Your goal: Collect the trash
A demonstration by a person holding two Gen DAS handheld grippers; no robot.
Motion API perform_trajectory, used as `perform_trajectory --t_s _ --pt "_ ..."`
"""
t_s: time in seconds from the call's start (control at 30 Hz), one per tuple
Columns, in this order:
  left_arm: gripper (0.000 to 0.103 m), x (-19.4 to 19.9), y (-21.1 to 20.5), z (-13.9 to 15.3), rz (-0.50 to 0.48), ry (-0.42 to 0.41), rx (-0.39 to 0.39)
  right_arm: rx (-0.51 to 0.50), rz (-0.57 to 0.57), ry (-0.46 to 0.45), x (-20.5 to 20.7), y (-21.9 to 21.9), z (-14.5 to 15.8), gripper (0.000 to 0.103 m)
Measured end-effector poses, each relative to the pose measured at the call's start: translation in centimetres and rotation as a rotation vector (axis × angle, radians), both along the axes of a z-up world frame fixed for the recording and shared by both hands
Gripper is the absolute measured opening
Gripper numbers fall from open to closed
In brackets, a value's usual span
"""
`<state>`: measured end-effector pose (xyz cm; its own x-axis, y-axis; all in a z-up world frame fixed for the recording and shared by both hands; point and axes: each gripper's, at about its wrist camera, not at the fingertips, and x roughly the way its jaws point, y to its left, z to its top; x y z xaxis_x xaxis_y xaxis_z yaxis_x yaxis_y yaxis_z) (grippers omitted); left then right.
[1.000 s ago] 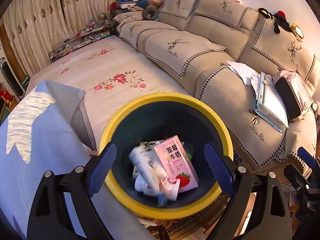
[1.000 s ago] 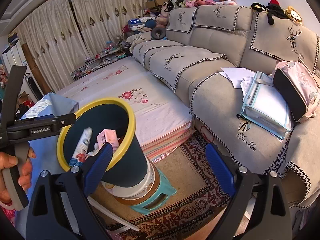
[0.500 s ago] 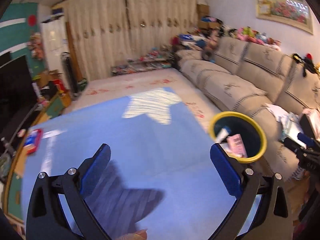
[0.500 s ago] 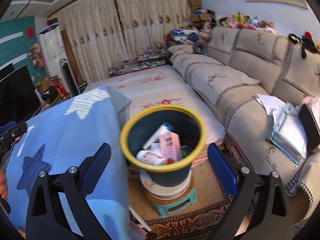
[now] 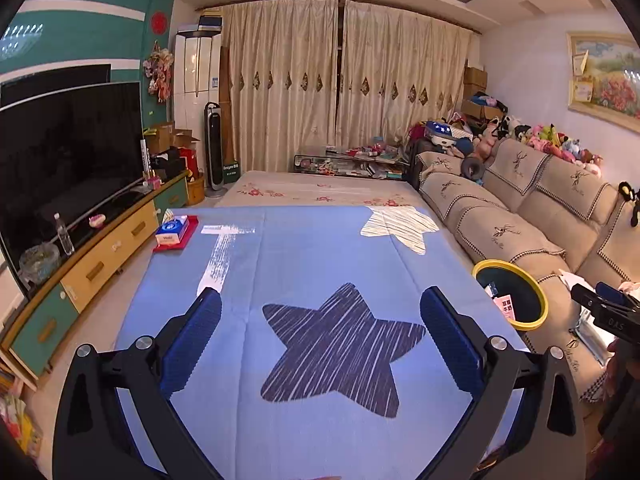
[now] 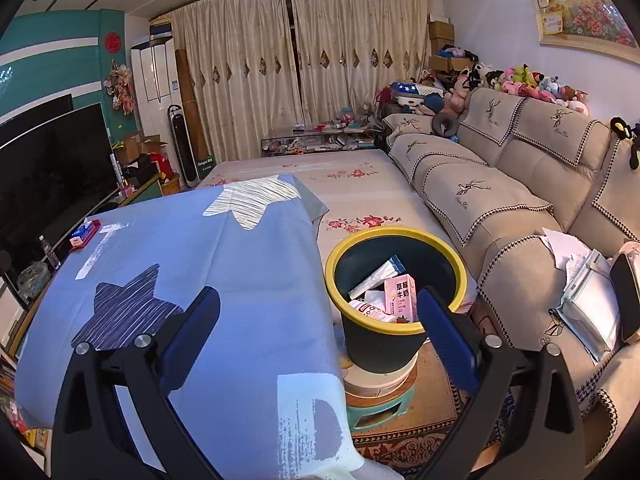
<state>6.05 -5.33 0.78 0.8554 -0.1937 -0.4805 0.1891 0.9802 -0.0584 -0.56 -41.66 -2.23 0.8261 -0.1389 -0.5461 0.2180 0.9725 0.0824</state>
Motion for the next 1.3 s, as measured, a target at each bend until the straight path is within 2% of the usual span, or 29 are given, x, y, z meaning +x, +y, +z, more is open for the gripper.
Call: perform_trajectory --t_s 0.27,1.3 --pt "0.098 -2.6 1.5 -0.3 0.057 -0.029 0.013 -0.002 -0.003 -0.016 -0.5 0.2 0.6 0.095" --pt "0.098 -1.4 -0.1 -0.5 0.041 -0.002 0.015 0.018 0.006 0.004 0.3 0.4 -0.5 0.095"
